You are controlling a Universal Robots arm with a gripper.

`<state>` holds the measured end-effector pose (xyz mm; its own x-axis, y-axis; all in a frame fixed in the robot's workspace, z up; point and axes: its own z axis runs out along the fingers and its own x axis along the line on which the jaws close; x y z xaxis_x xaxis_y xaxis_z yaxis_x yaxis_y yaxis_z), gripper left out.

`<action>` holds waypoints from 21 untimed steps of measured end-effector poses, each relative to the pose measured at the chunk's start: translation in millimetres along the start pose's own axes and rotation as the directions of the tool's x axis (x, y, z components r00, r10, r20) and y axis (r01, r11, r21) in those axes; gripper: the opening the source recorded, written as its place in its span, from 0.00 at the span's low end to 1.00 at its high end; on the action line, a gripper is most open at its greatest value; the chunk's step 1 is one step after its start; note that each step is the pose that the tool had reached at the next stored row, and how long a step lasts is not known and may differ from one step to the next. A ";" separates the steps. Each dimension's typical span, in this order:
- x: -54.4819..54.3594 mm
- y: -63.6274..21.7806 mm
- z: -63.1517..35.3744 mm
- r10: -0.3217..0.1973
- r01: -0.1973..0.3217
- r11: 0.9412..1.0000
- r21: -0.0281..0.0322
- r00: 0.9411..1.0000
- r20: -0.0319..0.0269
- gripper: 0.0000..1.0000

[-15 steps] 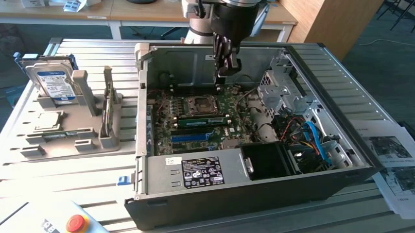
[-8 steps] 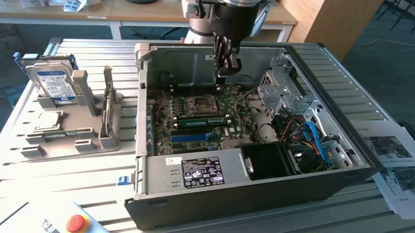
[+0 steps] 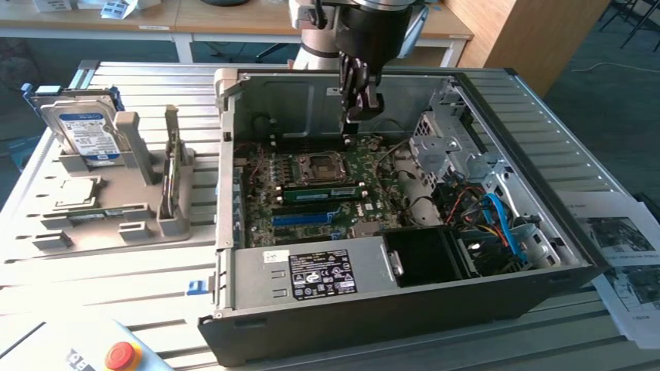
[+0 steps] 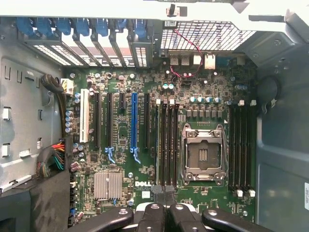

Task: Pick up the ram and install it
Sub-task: 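Press down the ram until it locks into place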

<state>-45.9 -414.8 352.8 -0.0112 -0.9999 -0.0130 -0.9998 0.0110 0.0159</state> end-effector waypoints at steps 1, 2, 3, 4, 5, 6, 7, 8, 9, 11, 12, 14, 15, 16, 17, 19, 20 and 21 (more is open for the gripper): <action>0.0 -0.2 0.0 0.000 0.000 1.000 0.000 1.000 0.000 0.10; 0.1 -0.8 0.0 0.000 0.000 1.000 0.000 1.000 0.000 0.10; 0.2 -1.8 -0.1 0.000 0.000 1.000 0.000 1.000 0.000 0.10; 0.4 -3.2 -0.1 0.000 0.000 1.000 -0.001 1.000 0.000 0.10; 0.7 -4.8 -0.1 0.000 0.000 1.000 -0.001 1.000 0.000 0.10; 1.0 -6.4 -0.1 0.000 0.000 1.000 -0.001 1.000 0.000 0.10; 1.4 -8.0 -0.2 0.000 0.000 1.000 -0.001 1.000 0.000 0.10; 1.9 -9.6 -0.2 0.000 0.000 1.000 -0.002 1.000 0.000 0.10; 2.3 -11.1 -0.2 0.000 0.000 1.000 -0.002 1.000 0.000 0.10; 3.4 -14.1 -0.3 0.000 0.000 1.000 -0.004 1.000 0.000 0.10; 3.9 -15.7 -0.3 0.000 0.000 1.000 -0.005 1.000 0.000 0.10; 5.0 -19.4 -0.4 0.000 0.000 1.000 -0.006 1.000 0.000 0.10; 5.4 -21.4 -0.4 0.000 0.000 1.000 -0.007 1.000 0.000 0.10; 5.8 -23.6 -0.5 0.000 0.000 1.000 -0.008 1.000 0.000 0.10; 6.2 -26.1 -0.5 0.000 0.000 1.000 -0.009 1.000 0.000 0.10; 6.8 -30.9 -0.5 0.000 0.000 1.000 -0.011 1.000 0.000 0.10; 7.1 -33.1 -0.6 0.000 0.000 1.000 -0.012 1.000 0.000 0.10; 7.3 -35.3 -0.6 0.000 0.000 1.000 -0.013 1.000 0.000 0.10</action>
<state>-10.7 -422.5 352.8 -0.0113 -0.9999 -0.0128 -0.9995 0.0110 0.0285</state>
